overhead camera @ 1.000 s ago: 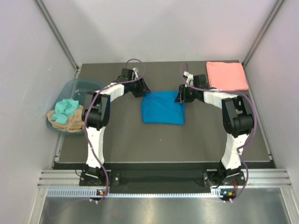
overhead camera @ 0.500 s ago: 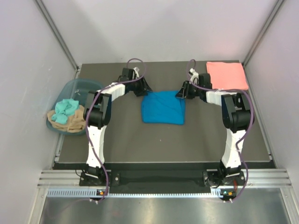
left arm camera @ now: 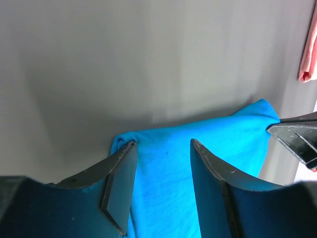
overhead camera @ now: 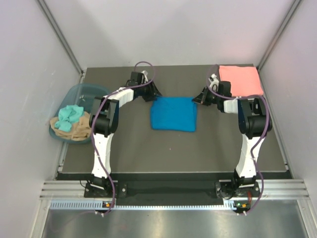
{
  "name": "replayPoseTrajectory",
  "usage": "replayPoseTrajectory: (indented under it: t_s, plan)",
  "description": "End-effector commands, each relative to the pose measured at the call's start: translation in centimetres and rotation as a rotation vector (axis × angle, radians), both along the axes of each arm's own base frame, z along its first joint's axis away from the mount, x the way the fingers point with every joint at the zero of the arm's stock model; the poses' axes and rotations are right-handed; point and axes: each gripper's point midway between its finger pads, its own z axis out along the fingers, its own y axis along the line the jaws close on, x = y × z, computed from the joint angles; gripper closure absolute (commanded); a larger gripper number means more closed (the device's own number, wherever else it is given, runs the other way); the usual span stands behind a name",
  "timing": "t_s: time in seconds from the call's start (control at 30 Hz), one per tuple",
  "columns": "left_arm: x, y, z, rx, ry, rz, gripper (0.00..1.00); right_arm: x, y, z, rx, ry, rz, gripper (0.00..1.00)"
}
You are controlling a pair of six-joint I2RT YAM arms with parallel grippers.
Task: Fold and stack the t-shirts
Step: Fold the tshirt
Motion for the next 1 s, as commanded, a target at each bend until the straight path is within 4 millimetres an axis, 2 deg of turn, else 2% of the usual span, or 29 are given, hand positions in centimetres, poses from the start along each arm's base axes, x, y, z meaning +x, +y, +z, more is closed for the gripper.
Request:
replayPoseTrajectory:
  t_s: [0.0, 0.1, 0.2, 0.23, 0.33, 0.37, 0.4, 0.43, 0.47, 0.5, 0.53, 0.63, 0.67, 0.7, 0.73, 0.83, 0.97]
  plan:
    - [0.7, 2.0, -4.0, 0.107, 0.038, 0.07, 0.46, 2.0, -0.5, 3.0, 0.071, -0.121, -0.017, 1.0]
    - [1.0, 1.4, -2.9, 0.074, 0.028, 0.051, 0.46, 2.2, -0.4, 2.8, 0.086, -0.108, -0.021, 1.0]
    - [1.2, -0.2, -0.2, -0.019, -0.006, 0.002, 0.44, 2.0, -0.5, 3.1, 0.084, -0.111, -0.027, 1.0]
    - [1.3, -0.7, 1.3, -0.053, -0.022, -0.012, 0.43, 2.0, -0.5, 3.3, 0.081, -0.113, -0.031, 1.0]
    - [1.8, -1.3, 4.0, -0.09, -0.052, -0.033, 0.42, 1.9, -0.6, 3.9, 0.064, -0.101, -0.029, 0.88]
    - [1.6, -1.3, 4.5, -0.093, -0.05, -0.041, 0.42, 1.7, -0.9, 3.7, 0.048, -0.082, -0.033, 0.79]
    - [1.6, -1.3, 5.1, -0.091, -0.056, -0.046, 0.41, 1.6, -1.0, 4.7, 0.04, -0.095, -0.034, 0.76]
    - [1.6, -1.3, 6.4, -0.086, -0.087, -0.057, 0.4, 1.6, -1.2, 5.1, 0.022, -0.1, -0.044, 0.73]
    - [1.6, -1.1, 6.7, -0.073, -0.092, -0.057, 0.4, 1.1, -1.5, 4.9, -0.005, -0.081, -0.047, 0.64]
    - [1.1, -0.8, 6.9, -0.054, -0.08, -0.06, 0.38, 0.8, -1.7, 6.2, -0.02, -0.1, -0.054, 0.61]
    - [0.9, -0.6, 7.7, -0.036, -0.102, -0.074, 0.38, 0.7, -2.2, 6.1, -0.046, -0.089, -0.08, 0.58]
    - [-0.7, 0.3, 7.7, 0.03, -0.067, -0.09, 0.37, -1.1, -2.4, 5.6, -0.118, -0.03, -0.084, 0.44]
    - [-1.3, 0.6, 7.3, 0.05, -0.041, -0.093, 0.37, -2.1, -2.4, 4.8, -0.165, -0.002, -0.068, 0.37]
    - [-2.0, 0.9, 6.9, 0.072, -0.02, -0.095, 0.37, -2.7, -2.3, 4.9, -0.2, -0.006, -0.063, 0.34]
    - [-3.7, 1.5, 5.8, 0.103, 0.032, -0.104, 0.39, -3.3, -2.2, 4.1, -0.252, 0.008, -0.074, 0.34]
    - [-6.5, 2.6, 4.3, 0.124, 0.072, -0.087, 0.4, -5.0, -1.9, 2.7, -0.338, 0.032, -0.052, 0.32]
    - [-9.2, 2.8, 3.2, 0.096, 0.109, -0.078, 0.41, -5.4, -1.8, 1.3, -0.386, 0.046, -0.043, 0.33]
